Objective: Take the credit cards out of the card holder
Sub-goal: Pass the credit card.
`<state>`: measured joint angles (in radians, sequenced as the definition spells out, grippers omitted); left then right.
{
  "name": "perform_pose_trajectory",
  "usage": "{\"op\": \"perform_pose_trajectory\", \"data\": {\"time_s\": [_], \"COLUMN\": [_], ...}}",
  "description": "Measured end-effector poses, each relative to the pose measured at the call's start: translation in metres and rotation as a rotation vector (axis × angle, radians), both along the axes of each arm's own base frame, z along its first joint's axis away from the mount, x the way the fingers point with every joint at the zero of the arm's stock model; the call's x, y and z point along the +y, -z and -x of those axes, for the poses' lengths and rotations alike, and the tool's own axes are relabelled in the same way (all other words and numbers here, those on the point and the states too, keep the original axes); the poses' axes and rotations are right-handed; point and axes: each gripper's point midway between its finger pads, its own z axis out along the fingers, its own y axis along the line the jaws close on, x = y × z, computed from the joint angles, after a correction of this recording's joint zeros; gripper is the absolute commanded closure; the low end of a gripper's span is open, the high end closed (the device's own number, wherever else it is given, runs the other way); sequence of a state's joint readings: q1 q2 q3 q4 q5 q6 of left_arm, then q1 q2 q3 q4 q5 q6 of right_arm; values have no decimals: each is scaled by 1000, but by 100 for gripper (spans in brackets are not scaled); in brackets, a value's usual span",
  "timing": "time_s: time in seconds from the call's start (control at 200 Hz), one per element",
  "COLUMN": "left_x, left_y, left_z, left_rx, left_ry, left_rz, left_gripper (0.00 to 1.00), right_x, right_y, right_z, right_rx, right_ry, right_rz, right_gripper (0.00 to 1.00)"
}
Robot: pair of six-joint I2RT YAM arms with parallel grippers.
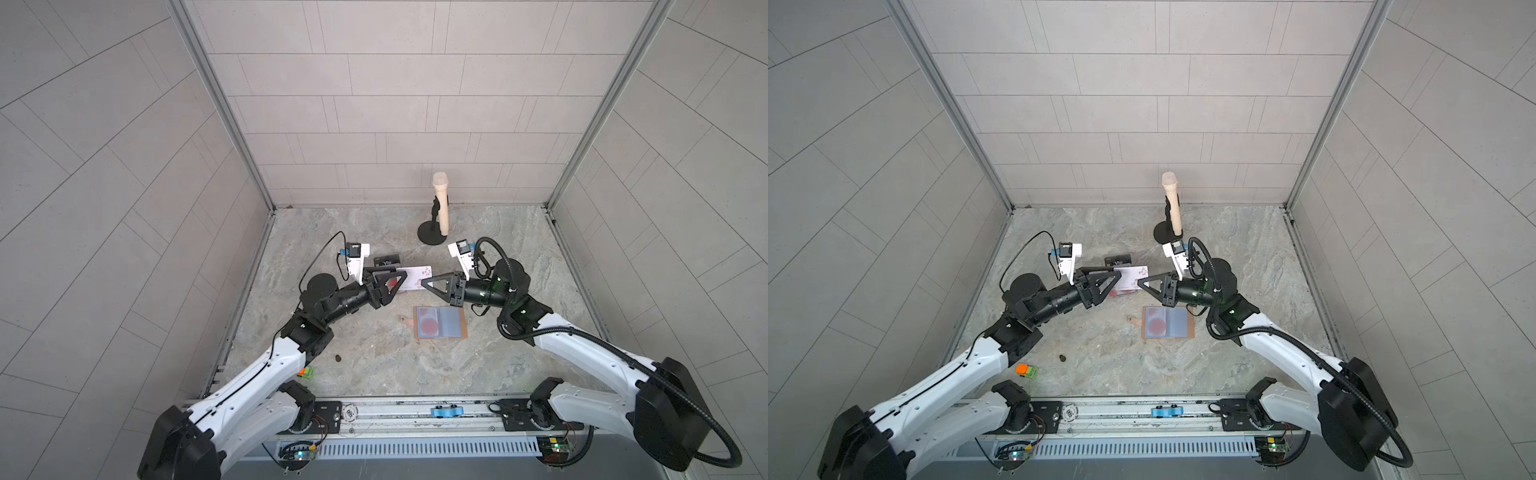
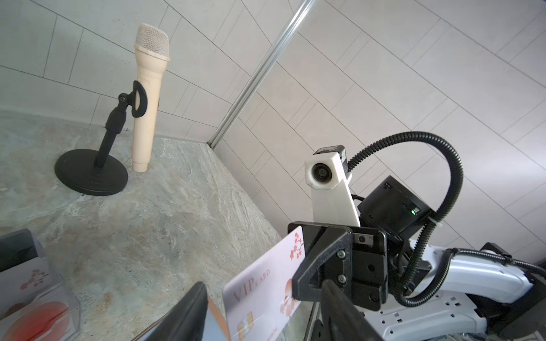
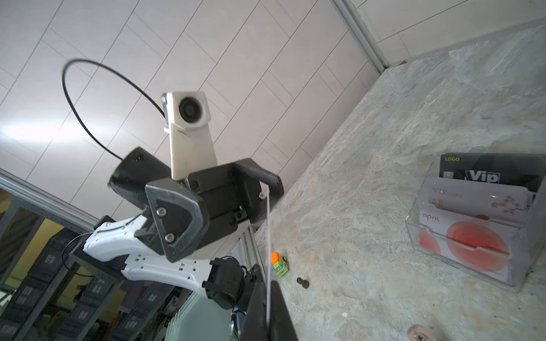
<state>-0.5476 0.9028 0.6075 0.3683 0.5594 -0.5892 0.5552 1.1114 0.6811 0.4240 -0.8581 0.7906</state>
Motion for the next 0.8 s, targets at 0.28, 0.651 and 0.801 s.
{"op": "perform_pose_trajectory", "data": {"time_s": [0.28,0.651,0.801], "left_x": [-10,-18,-20], "left_y": [2,36,47], "left_z": [26,69,77], "left_rx": [-14,83,132], "left_ry": [238,561,635], "left_rz": [-290,-392,-386], "left_gripper": [39,57,63], "right_x": [-3,-6,-3], "right_y": [20,36,39], "right_z": [34,60,60], "right_rx": [-56,-70,-60], "right_ry": [-175,-318,-348], "right_rz": [212,292,299], "right_gripper": [100,100,100]}}
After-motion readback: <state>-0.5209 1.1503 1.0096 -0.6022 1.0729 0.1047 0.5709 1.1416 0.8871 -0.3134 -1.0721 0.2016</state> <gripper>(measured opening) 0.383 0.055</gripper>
